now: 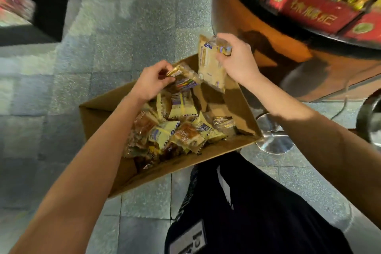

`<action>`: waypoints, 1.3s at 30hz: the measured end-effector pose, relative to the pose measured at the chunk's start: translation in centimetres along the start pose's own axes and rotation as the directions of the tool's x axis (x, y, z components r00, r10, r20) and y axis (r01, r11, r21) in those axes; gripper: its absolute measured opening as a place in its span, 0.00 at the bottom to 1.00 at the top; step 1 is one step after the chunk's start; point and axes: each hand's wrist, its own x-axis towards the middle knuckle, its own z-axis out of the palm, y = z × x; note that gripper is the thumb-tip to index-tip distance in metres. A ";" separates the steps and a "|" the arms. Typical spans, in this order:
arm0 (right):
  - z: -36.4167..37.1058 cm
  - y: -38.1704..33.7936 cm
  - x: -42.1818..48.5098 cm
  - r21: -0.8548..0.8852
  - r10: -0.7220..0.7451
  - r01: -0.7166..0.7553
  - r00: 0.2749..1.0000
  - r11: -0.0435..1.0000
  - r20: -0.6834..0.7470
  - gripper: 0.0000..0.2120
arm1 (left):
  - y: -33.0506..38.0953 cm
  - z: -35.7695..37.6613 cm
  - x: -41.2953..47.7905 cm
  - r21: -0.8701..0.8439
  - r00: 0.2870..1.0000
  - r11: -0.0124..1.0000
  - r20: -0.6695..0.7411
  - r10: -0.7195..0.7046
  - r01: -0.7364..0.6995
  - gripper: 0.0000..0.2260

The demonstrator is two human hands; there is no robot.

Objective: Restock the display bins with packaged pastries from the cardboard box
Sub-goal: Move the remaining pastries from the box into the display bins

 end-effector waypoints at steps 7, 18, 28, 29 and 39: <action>-3.0 -4.2 0.5 0.015 0.051 -0.050 0.993 0.999 -0.109 0.22 | 5.6 -6.5 1.8 0.132 0.979 0.972 -0.034 0.199 -0.193 0.09; -12.9 -8.7 -2.1 0.033 0.058 -0.054 0.986 0.998 -0.155 0.22 | 14.6 -10.4 1.7 0.231 0.899 0.880 -0.045 0.436 -0.415 0.14; -21.8 -5.8 -15.9 0.062 0.140 -0.125 0.877 0.990 -0.459 0.20 | 26.8 -6.3 -0.1 -0.179 0.783 0.815 0.228 0.579 -0.551 0.11; -22.4 -5.4 -17.5 0.077 0.143 -0.121 0.858 0.990 -0.493 0.21 | 28.2 -5.5 -0.6 -0.213 0.773 0.815 0.259 0.579 -0.539 0.09; -26.7 0.0 -35.5 0.125 0.243 -0.210 0.780 0.970 -0.577 0.18 | 38.6 3.2 -8.3 -0.161 0.638 0.742 0.415 0.649 -0.651 0.14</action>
